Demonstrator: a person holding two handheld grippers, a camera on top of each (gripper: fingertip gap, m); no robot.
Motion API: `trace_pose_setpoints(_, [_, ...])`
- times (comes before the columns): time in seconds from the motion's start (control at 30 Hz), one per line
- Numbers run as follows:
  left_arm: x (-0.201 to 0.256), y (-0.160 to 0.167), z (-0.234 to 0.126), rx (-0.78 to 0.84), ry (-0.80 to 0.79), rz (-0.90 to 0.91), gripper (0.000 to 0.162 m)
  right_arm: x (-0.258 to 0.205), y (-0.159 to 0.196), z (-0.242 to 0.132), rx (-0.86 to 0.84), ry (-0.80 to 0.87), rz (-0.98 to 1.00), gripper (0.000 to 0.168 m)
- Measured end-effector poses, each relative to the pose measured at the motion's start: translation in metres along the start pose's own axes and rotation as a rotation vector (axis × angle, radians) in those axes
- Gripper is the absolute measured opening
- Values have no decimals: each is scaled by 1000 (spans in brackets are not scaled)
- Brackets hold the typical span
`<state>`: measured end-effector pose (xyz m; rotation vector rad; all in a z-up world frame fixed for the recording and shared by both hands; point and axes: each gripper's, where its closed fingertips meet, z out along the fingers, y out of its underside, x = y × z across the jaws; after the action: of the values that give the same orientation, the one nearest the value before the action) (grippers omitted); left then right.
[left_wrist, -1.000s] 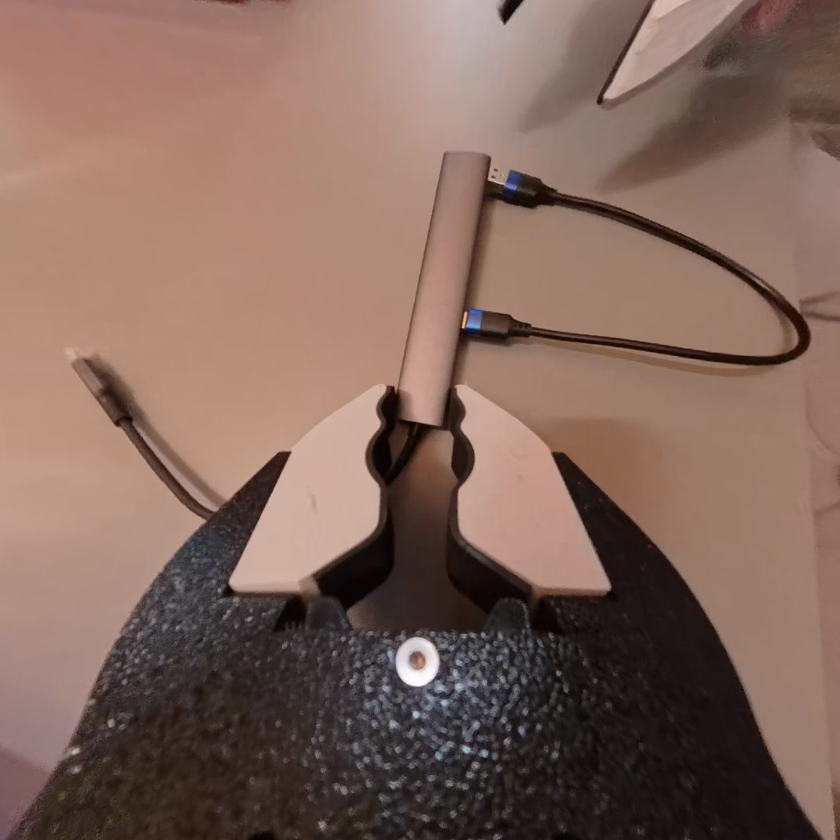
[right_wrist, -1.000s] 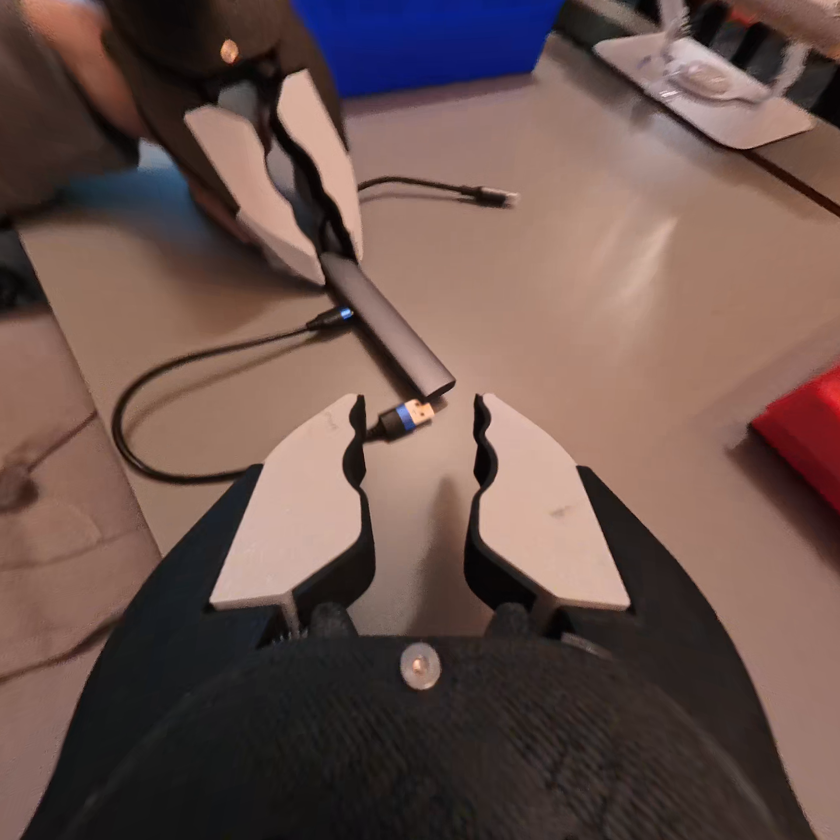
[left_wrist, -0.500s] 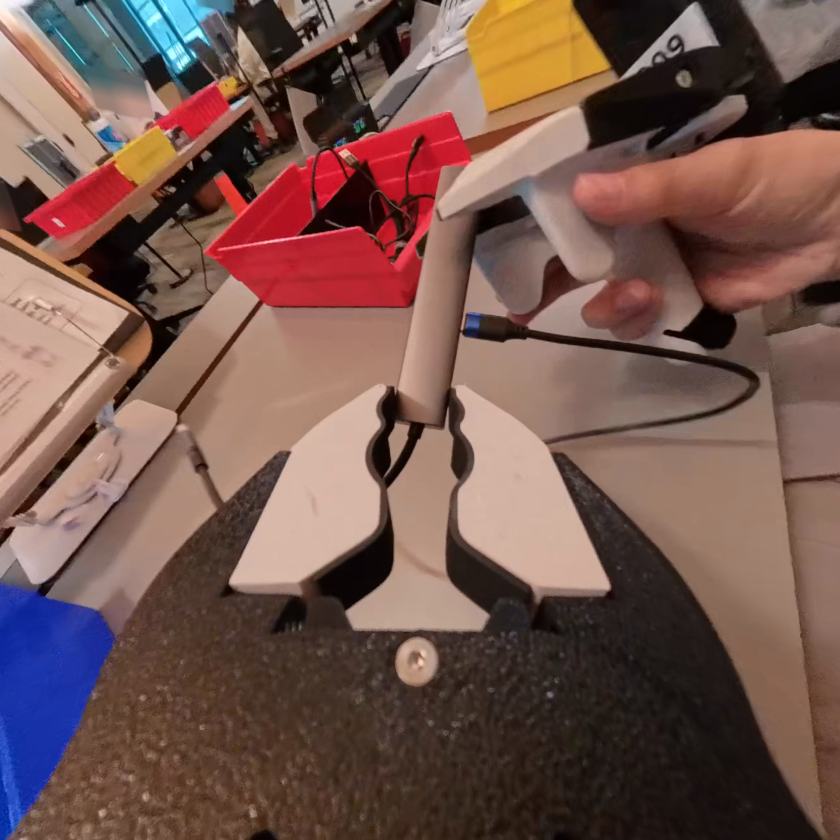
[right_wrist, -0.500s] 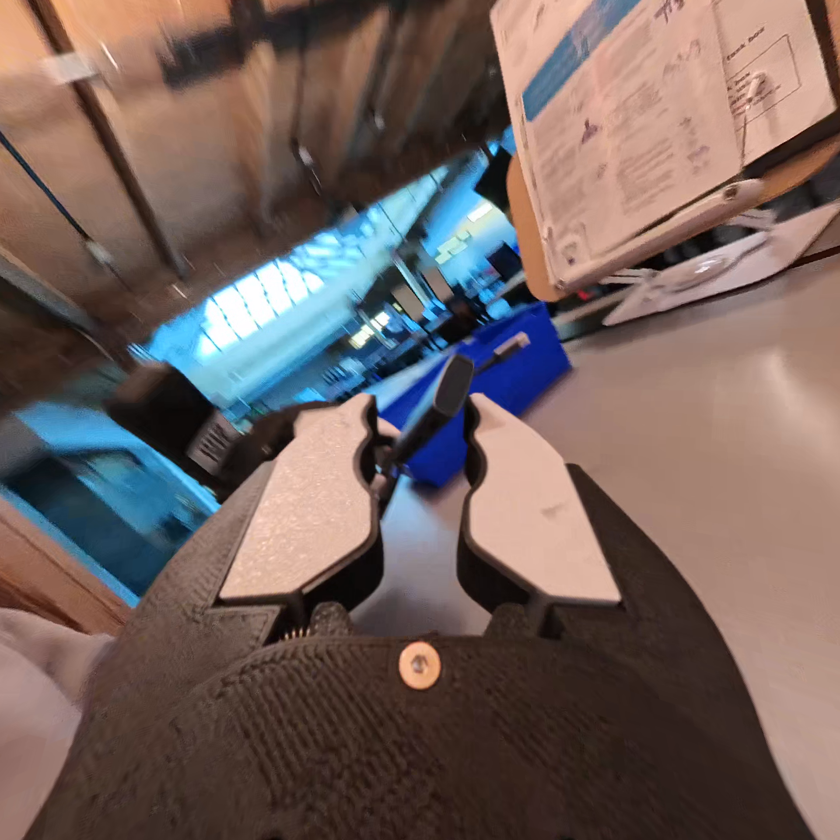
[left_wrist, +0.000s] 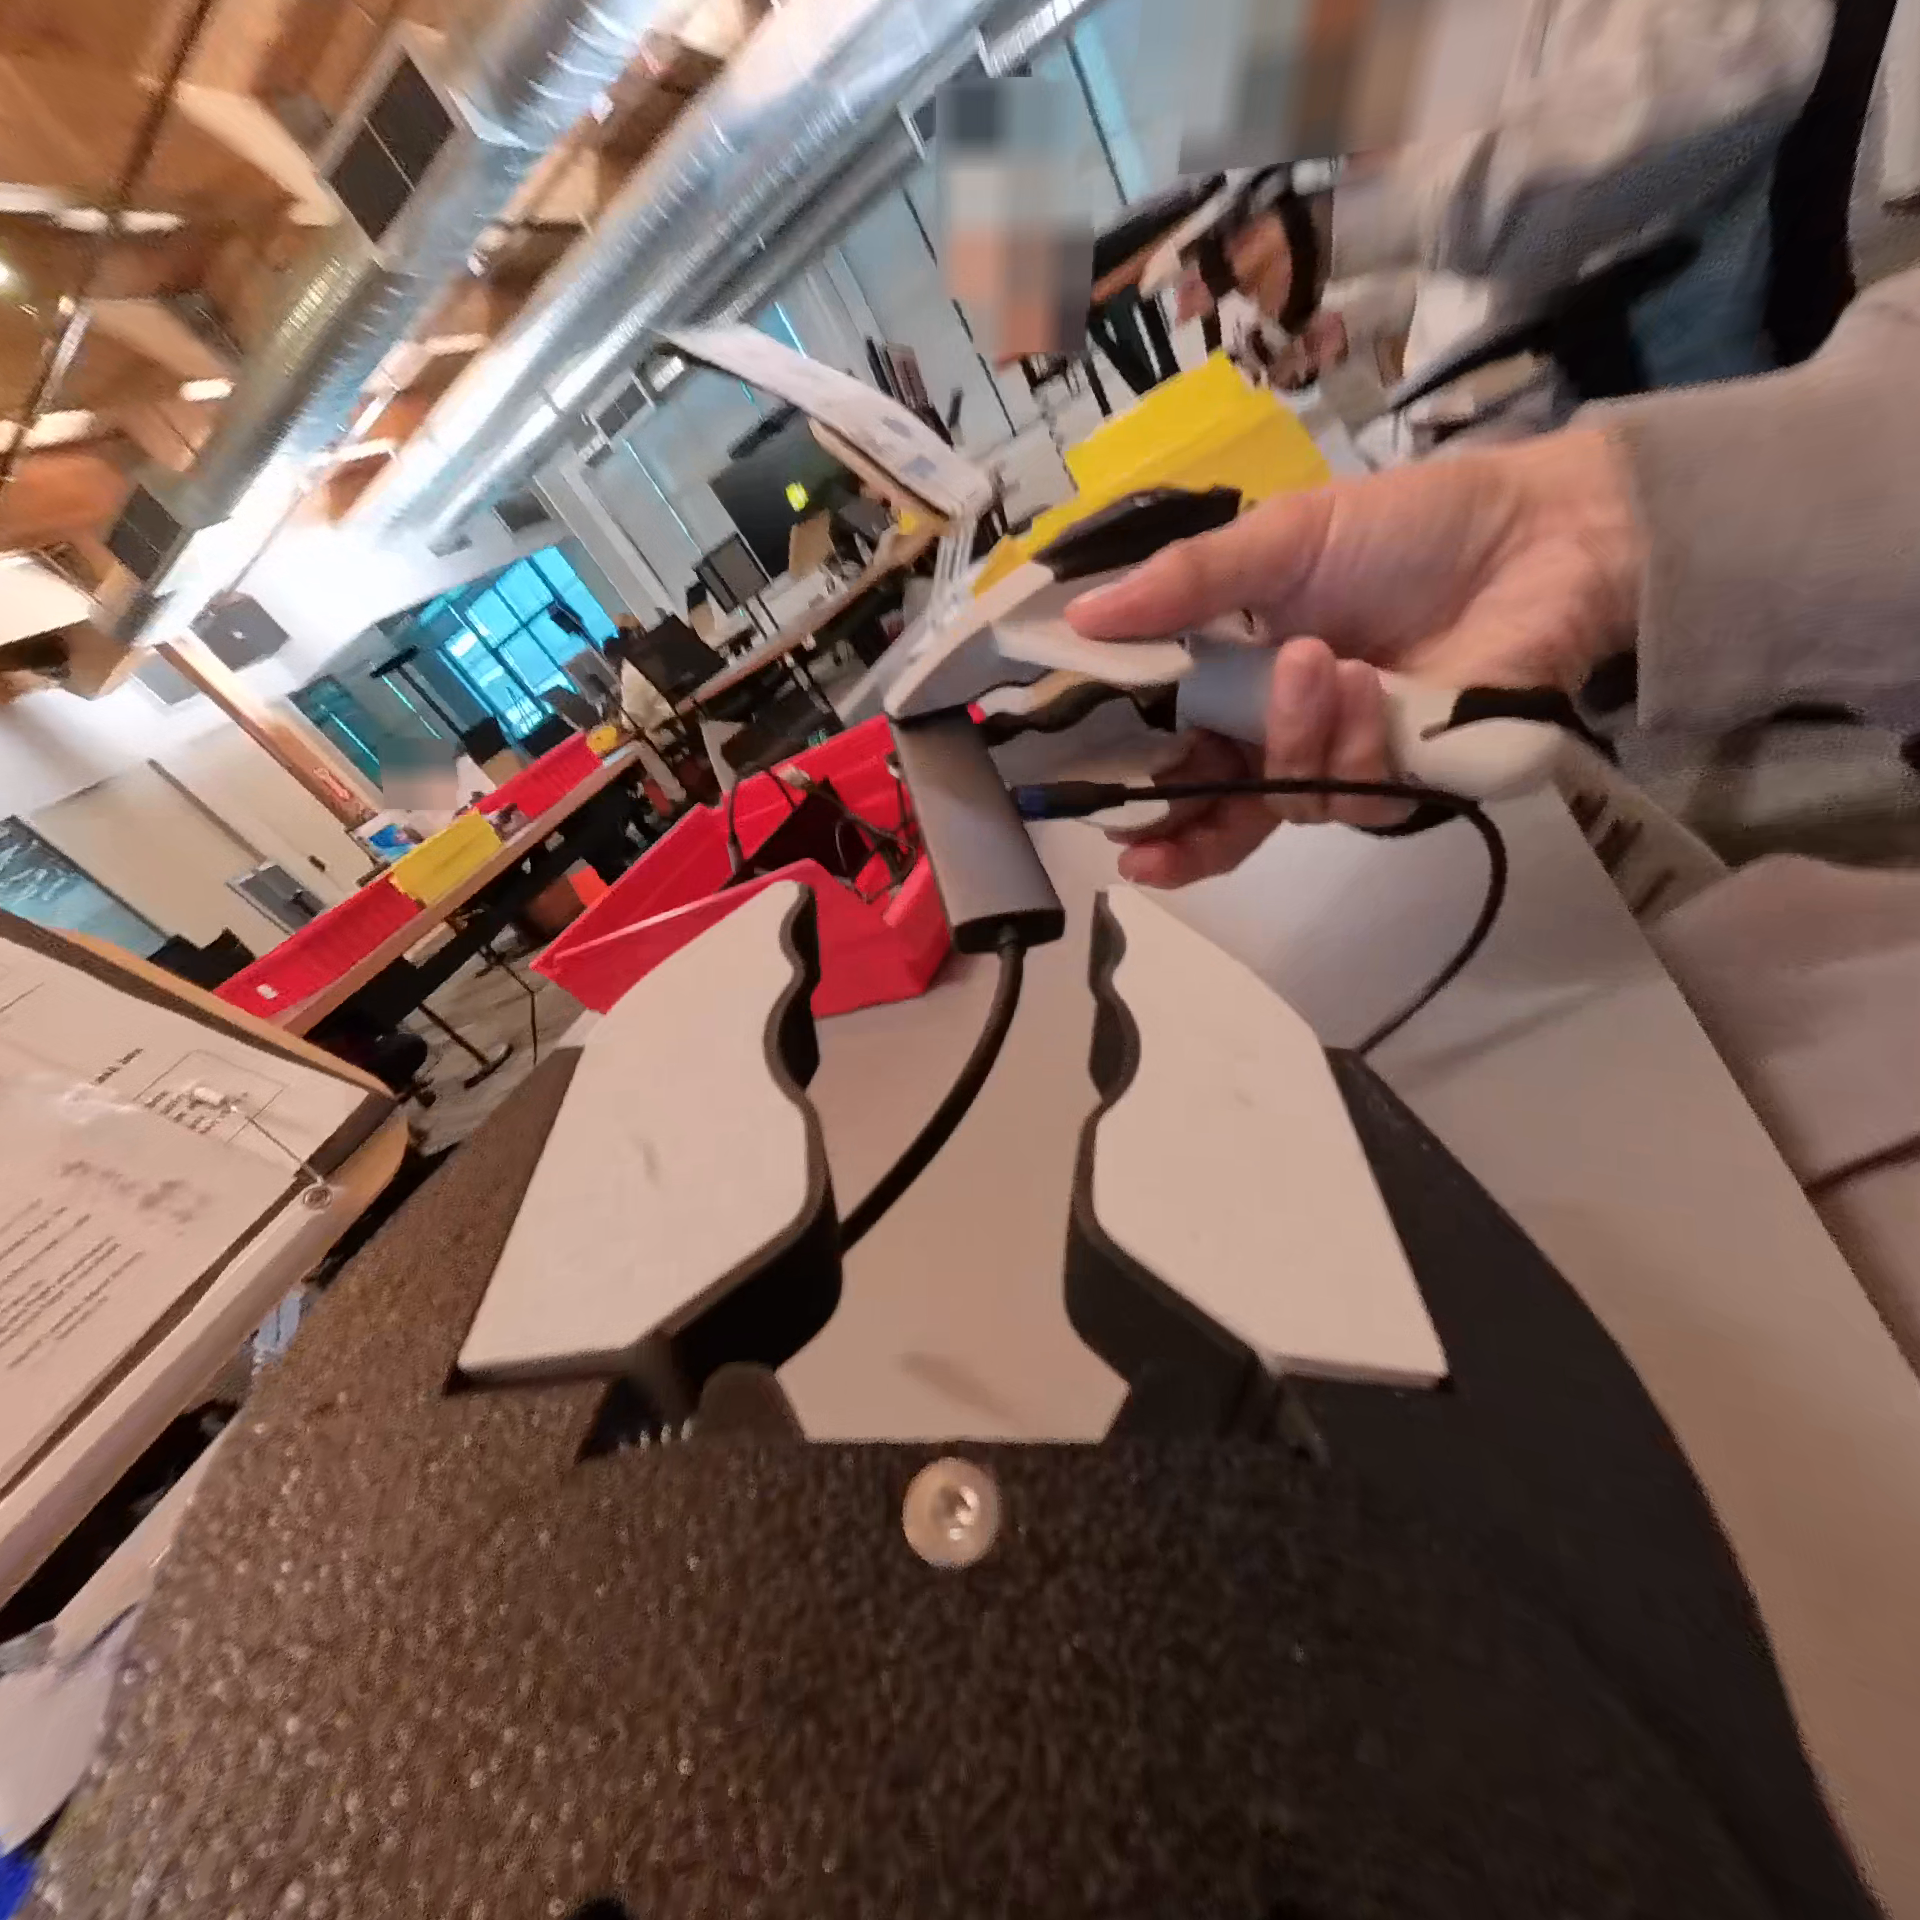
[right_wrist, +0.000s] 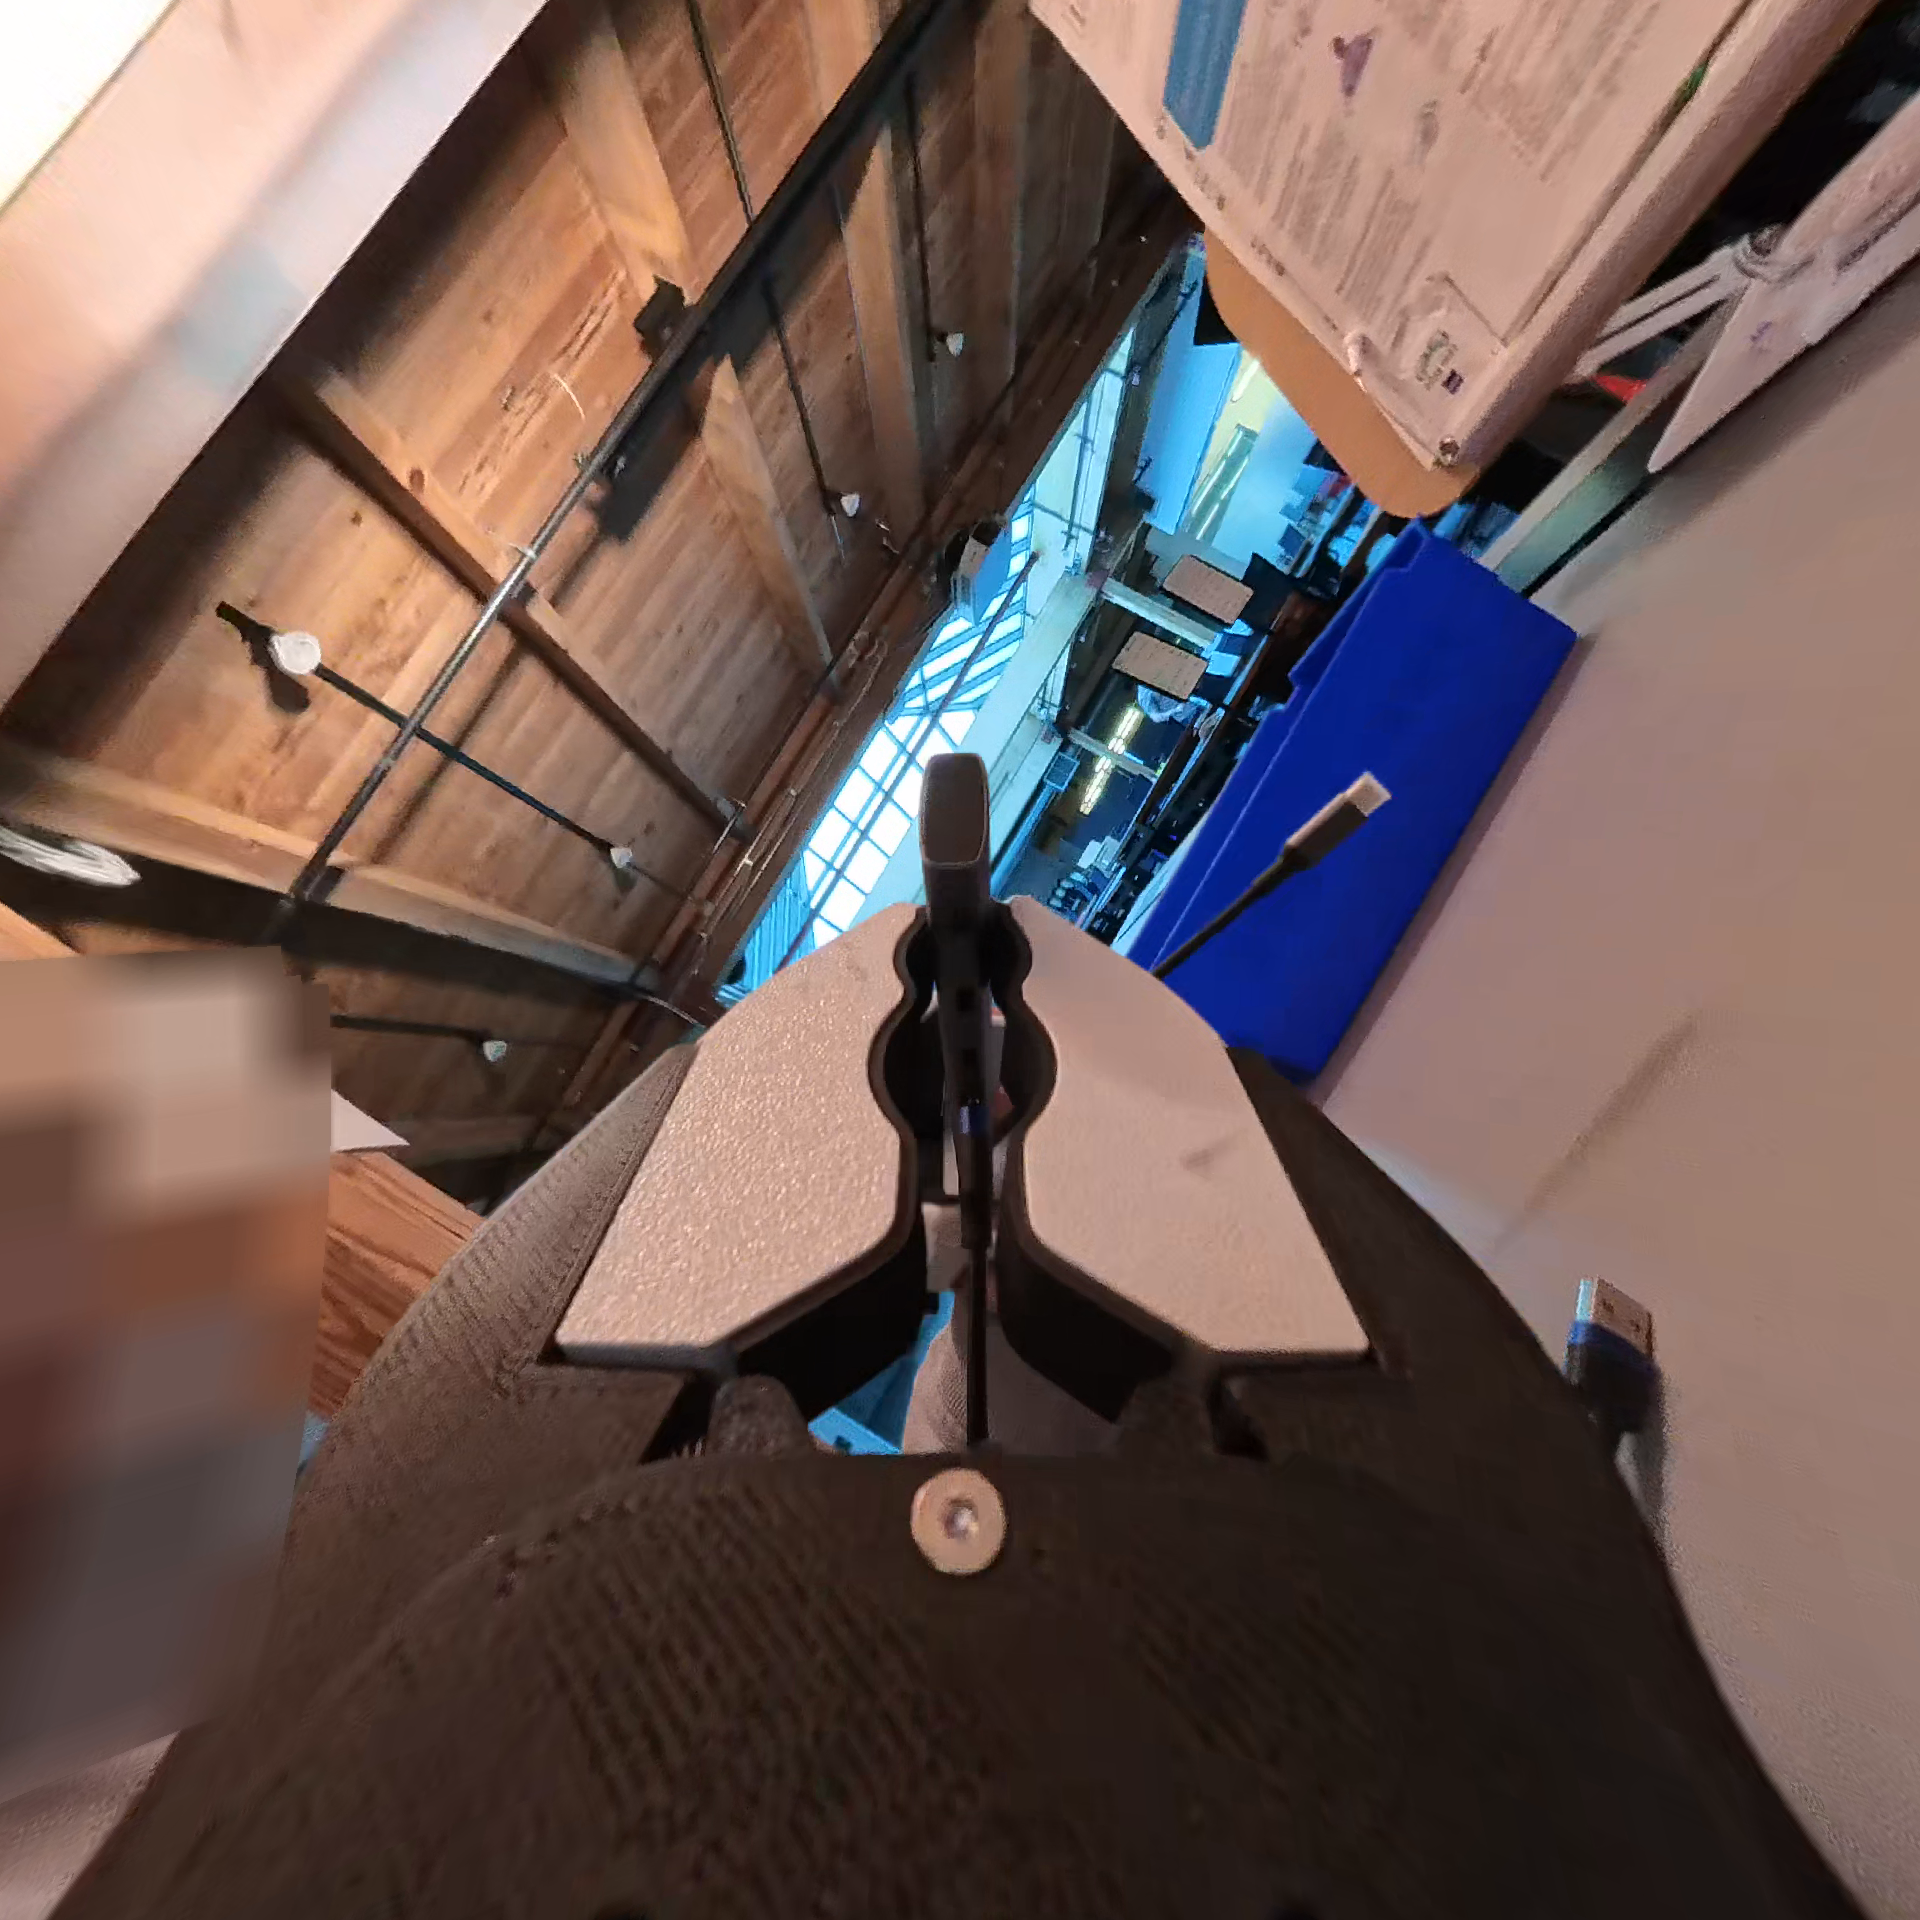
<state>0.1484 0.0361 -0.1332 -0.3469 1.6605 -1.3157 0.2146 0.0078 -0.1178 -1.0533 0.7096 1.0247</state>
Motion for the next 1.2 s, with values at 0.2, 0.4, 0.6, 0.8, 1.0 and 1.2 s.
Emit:
trace_pose_setpoints(0.2, [8,11,16,-85,-55,66,38,7,10,8,22,-39,119,10])
trace_pose_setpoints(0.4, [7,12,23,-49,-135,33,24,12,10,6,39,-53,173,10])
trace_pose_setpoints(0.6, [9,20,24,-40,-138,-12,23,20,13,3,43,-31,183,11])
trace_pose_setpoints(0.8, [7,39,27,-158,-169,-42,23,26,9,2,41,12,106,12])
trace_pose_setpoints(1.0, [-17,36,18,-80,-231,-393,23,23,27,-1,-119,55,-74,35])
trace_pose_setpoints(1.2, [-42,51,2,-188,-332,-492,23,18,36,11,-205,265,-901,48])
